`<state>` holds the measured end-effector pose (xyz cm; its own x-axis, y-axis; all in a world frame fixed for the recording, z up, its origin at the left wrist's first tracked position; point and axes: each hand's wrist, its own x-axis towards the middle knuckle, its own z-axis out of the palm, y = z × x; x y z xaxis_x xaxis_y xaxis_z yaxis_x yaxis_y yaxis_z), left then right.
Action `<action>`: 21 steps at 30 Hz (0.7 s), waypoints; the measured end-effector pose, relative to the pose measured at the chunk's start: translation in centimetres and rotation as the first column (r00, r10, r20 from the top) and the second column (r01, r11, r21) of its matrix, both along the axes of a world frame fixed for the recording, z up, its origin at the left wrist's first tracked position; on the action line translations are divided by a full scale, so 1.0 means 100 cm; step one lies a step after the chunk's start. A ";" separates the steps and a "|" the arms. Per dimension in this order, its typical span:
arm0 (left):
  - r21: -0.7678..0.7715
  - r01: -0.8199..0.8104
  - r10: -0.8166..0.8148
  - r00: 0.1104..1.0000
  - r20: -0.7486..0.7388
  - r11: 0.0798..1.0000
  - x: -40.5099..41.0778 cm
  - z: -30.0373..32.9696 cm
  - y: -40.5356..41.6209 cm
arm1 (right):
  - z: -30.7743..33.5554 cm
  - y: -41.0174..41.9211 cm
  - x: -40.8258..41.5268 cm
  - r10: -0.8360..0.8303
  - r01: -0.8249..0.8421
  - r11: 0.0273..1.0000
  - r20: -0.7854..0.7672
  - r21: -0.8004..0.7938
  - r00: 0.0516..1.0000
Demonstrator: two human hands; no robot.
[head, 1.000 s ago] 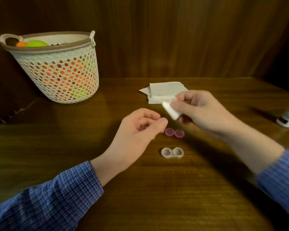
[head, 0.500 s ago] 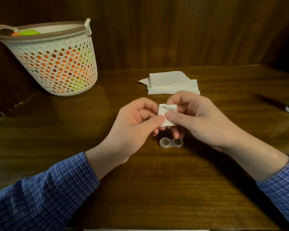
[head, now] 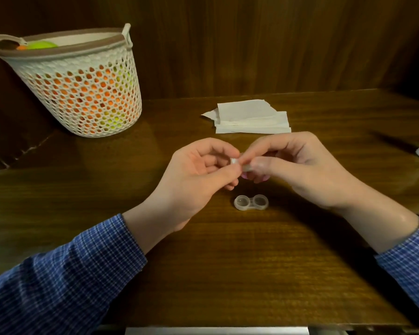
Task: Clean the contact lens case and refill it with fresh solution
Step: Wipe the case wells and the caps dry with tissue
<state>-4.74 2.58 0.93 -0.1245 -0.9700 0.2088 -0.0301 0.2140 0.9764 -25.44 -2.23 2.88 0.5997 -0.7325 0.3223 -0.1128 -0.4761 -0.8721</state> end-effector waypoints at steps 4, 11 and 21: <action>-0.123 -0.052 0.066 0.991 0.113 0.991 -0.002 -0.003 0.001 | -0.004 -0.001 0.003 -0.055 0.055 0.998 0.005 -0.004 0.998; -0.183 -0.070 0.102 0.980 0.171 0.981 -0.006 -0.004 0.003 | -0.003 -0.003 -0.001 -0.065 0.064 0.996 0.018 0.055 0.998; -0.209 -0.111 0.164 0.952 0.257 0.972 -0.018 -0.001 0.007 | 0.004 -0.008 -0.015 0.022 -0.020 0.973 -0.005 0.232 1.000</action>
<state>-6.56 3.26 0.84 -0.0699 -0.9271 0.3681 -0.3294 0.3698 0.8688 -26.95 -3.04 3.26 0.6173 -0.7741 0.1404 -0.1124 -0.2634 -0.9581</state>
